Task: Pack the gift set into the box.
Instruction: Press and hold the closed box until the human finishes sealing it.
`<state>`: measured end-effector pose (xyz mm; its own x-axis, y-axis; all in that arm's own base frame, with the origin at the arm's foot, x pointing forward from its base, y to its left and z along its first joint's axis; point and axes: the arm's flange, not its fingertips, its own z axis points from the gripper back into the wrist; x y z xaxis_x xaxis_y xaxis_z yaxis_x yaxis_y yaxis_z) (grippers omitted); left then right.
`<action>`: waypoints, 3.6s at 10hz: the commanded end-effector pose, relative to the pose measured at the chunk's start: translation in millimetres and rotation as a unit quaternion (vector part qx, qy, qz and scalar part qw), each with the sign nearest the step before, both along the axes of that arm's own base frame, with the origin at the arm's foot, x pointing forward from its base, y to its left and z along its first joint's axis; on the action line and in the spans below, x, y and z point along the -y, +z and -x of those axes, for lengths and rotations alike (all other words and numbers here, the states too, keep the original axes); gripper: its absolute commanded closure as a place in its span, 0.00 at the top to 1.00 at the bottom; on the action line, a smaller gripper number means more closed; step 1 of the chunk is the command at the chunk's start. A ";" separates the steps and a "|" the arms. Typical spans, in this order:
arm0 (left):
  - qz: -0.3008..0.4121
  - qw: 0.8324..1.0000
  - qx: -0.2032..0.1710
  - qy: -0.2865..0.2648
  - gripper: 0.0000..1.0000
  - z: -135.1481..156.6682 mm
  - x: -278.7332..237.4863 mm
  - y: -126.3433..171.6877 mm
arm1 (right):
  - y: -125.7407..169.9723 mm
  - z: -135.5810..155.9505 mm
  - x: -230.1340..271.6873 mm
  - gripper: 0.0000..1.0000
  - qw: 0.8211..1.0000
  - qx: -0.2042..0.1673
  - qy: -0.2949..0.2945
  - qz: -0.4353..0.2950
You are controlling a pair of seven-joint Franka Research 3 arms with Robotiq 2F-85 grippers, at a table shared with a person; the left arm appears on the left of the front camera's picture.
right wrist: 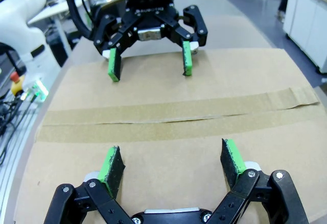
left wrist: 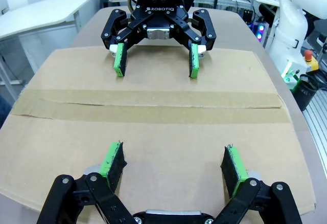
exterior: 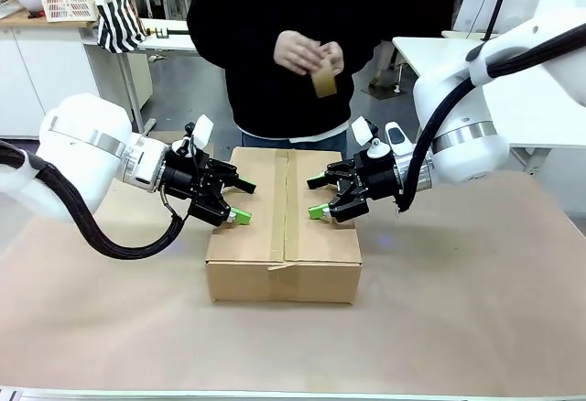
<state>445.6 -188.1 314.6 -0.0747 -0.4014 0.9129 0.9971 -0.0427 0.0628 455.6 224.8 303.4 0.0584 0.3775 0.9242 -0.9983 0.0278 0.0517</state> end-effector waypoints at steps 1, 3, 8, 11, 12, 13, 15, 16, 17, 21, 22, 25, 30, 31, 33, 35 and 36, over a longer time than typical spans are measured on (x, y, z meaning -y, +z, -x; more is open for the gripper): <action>-0.001 1.000 -0.001 0.001 1.00 0.4 0.1 -1.2 | -4.2 1.4 1.1 1.00 1.000 -0.002 0.001 -0.002; -0.001 1.000 -0.001 0.001 1.00 0.4 0.1 -1.2 | -4.2 1.4 1.1 1.00 1.000 -0.002 0.001 -0.002; -0.001 1.000 -0.001 0.001 1.00 0.4 0.1 -1.2 | -4.2 1.4 1.1 1.00 1.000 -0.002 0.001 -0.002; -0.001 1.000 -0.001 0.001 1.00 0.4 0.1 -1.2 | -4.2 1.4 1.1 1.00 1.000 -0.002 0.001 -0.002; -0.001 1.000 -0.001 0.001 1.00 0.4 0.1 -1.2 | -4.2 1.4 1.1 1.00 1.000 -0.002 0.001 -0.002; -0.001 1.000 -0.001 0.001 1.00 0.4 0.1 -1.2 | -4.2 1.4 1.1 1.00 1.000 -0.002 0.001 -0.002; -0.001 1.000 -0.001 0.001 1.00 0.4 0.1 -1.2 | -4.2 1.4 1.1 1.00 1.000 -0.002 0.001 -0.002; -0.001 1.000 -0.001 0.001 1.00 0.4 0.1 -1.2 | -4.2 1.4 1.1 1.00 1.000 -0.002 0.001 -0.002; -0.001 1.000 -0.001 0.001 1.00 0.4 0.1 -1.2 | -4.2 1.4 1.1 1.00 1.000 -0.002 0.001 -0.002; -0.001 1.000 -0.001 0.001 1.00 0.4 0.1 -1.2 | -4.2 1.4 1.1 1.00 1.000 -0.002 0.001 -0.002; -0.001 1.000 -0.001 0.001 1.00 0.4 0.1 -1.2 | -4.2 1.4 1.1 1.00 1.000 -0.002 0.001 -0.002; -0.001 1.000 -0.001 0.001 1.00 0.4 0.1 -1.2 | -4.2 1.4 1.1 1.00 1.000 -0.002 0.001 -0.002; -0.001 1.000 -0.001 0.001 1.00 0.4 0.1 -1.2 | -4.2 1.4 1.1 1.00 1.000 -0.002 0.001 -0.002; -0.001 1.000 -0.001 0.001 1.00 0.4 0.1 -1.2 | -4.2 1.4 1.1 1.00 1.000 -0.002 0.001 -0.002; -0.001 1.000 -0.001 0.001 1.00 0.4 0.1 -1.2 | -4.2 1.4 1.1 1.00 1.000 -0.002 0.001 -0.002; -0.001 1.000 -0.001 0.001 1.00 0.4 0.1 -1.2 | -4.2 1.4 1.1 1.00 1.000 -0.002 0.001 -0.002; -0.001 1.000 -0.001 0.001 1.00 0.4 0.1 -1.2 | -4.2 1.4 1.1 1.00 1.000 -0.002 0.001 -0.002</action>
<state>445.7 -188.1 314.7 -0.0749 -0.4013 0.9129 0.9971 -0.0427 0.0631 455.5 224.9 303.4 0.0585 0.3765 0.9246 -0.9983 0.0269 0.0522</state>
